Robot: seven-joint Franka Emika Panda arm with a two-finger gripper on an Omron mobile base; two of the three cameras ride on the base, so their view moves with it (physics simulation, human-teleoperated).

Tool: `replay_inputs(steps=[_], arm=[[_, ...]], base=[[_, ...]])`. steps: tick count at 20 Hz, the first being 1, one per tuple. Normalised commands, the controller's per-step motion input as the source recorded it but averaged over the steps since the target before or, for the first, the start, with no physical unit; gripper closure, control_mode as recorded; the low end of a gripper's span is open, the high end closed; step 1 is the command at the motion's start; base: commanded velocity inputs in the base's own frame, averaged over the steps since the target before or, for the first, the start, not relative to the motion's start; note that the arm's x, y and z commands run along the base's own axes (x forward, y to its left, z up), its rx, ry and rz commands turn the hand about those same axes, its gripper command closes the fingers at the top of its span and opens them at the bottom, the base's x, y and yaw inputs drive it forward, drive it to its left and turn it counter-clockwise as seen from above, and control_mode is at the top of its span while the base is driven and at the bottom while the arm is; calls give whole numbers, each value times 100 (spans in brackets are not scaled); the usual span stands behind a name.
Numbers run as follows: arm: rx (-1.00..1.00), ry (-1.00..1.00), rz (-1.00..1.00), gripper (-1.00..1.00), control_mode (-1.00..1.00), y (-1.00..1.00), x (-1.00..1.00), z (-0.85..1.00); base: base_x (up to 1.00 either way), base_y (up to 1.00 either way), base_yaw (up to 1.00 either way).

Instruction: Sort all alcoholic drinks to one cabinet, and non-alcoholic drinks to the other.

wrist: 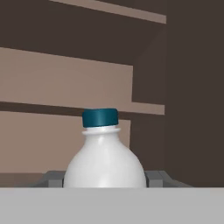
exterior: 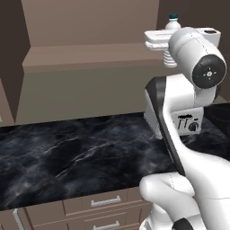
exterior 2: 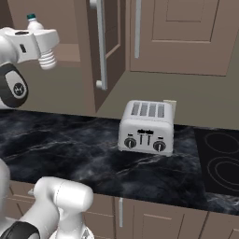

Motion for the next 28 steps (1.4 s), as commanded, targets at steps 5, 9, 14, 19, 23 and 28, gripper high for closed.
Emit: replay_inputs(steps=[5,9,14,19,23,28], arm=[[0,0,-1,100,-100,0,42,0],[0,1,0,100,-100,-6,45,0],[0,2,0,100,-100,-17,42,0],[3,1,1,100,-100,-8,50,0],[3,1,3,100,-100,0,47,-1],[4,4,4,100,-100,0,43,-14]], base=[[0,0,0],[0,0,0],[0,0,0],[0,0,0],[0,0,0],[0,0,0]])
